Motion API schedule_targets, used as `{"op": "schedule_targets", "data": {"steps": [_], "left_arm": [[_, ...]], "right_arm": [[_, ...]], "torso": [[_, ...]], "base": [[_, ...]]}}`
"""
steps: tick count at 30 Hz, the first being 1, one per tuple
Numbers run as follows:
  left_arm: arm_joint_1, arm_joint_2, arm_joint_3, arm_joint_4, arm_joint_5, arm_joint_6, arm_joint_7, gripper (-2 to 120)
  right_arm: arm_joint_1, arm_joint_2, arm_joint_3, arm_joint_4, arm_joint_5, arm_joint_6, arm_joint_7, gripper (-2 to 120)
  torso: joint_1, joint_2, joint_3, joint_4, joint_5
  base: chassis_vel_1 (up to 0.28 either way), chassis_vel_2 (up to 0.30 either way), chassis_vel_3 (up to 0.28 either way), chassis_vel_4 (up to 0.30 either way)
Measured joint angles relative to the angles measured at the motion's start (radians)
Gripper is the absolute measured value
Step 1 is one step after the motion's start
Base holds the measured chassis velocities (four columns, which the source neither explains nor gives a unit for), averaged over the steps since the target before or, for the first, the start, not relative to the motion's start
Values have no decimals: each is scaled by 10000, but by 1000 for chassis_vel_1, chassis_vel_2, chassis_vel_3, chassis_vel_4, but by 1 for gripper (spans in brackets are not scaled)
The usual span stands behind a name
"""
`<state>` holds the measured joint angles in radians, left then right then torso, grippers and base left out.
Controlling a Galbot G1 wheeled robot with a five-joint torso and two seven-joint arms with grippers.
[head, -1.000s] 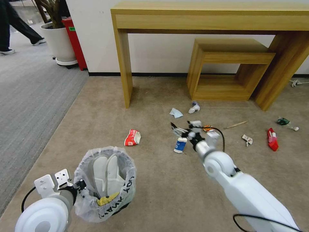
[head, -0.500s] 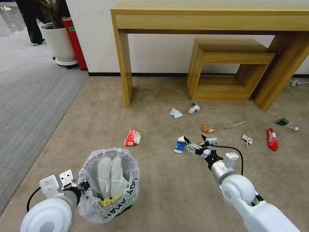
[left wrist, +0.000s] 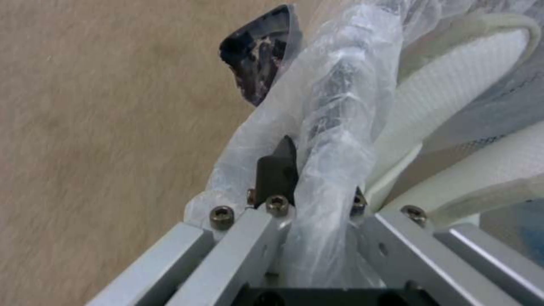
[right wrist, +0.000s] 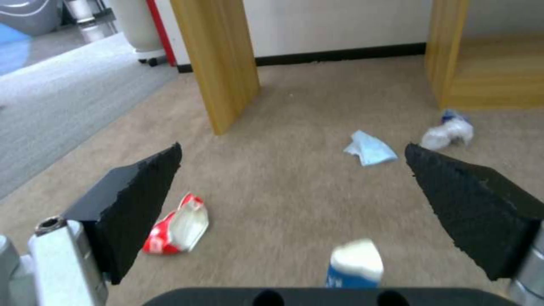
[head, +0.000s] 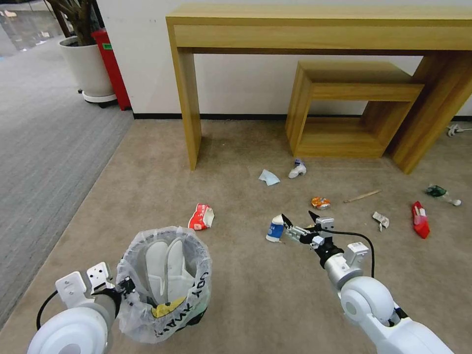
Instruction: Pick up the trash bin and place the garbage on the floor into it.
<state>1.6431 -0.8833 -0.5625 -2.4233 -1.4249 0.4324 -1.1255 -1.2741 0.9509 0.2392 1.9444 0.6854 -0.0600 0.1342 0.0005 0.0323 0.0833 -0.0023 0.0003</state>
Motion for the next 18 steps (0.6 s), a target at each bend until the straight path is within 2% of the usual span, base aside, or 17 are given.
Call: {"op": "schedule_targets", "data": {"steps": [5, 18], "left_arm": [[25, -54, 17, -11, 62, -5, -2, 1], [51, 207, -192, -40, -44, -75, -157, 1]], "right_arm": [[37, -27, -109, -61, -86, 10, 2, 100], [-106, -156, -103, 2, -99, 167, -162, 100]], "torso": [[3, -2, 4, -1, -3], [0, -1, -2, -2, -3]], "base": [[-133, 152, 160, -113], [9, -10, -5, 13]]}}
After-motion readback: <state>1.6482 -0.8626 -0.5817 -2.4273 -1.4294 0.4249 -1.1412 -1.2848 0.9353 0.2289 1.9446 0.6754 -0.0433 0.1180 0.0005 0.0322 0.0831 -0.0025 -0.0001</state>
